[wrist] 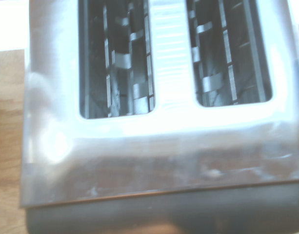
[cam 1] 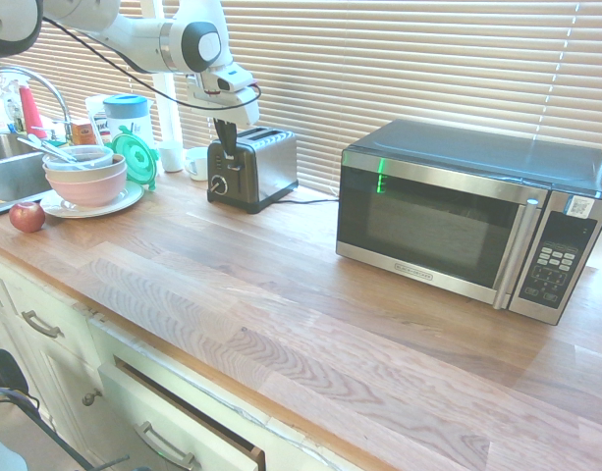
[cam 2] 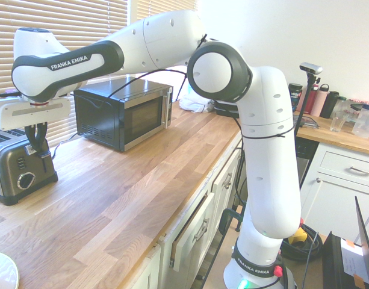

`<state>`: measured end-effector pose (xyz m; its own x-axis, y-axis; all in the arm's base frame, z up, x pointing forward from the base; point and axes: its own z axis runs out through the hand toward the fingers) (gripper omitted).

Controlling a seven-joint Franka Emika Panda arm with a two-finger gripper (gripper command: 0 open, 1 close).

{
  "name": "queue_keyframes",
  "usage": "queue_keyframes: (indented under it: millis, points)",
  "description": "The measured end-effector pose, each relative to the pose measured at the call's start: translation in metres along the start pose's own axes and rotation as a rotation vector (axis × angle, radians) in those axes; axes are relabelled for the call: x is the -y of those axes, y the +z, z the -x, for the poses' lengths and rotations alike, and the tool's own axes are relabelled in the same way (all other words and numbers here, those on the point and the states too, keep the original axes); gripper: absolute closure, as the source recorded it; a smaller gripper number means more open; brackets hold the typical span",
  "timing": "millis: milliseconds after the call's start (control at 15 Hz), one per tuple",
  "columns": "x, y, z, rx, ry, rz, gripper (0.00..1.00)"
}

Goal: Press the toaster

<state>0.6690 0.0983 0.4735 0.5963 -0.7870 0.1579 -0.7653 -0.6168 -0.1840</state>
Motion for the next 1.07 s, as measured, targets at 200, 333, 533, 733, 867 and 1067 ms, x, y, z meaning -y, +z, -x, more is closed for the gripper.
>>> queue_keyframes:
  millis: [200, 333, 533, 733, 867, 1067]
  points:
    - [-0.007, 0.003, -0.008, -0.003, 0.012, 0.008, 1.0]
    - [-0.008, 0.007, -0.008, 0.0, 0.012, 0.014, 1.0]
    - [-0.006, 0.019, -0.004, 0.007, 0.005, 0.027, 1.0]
    - [-0.006, 0.024, -0.005, 0.008, 0.006, 0.032, 1.0]
    - [-0.008, 0.025, -0.008, 0.007, 0.011, 0.035, 1.0]
    - [-0.008, 0.027, -0.008, 0.008, 0.011, 0.037, 1.0]
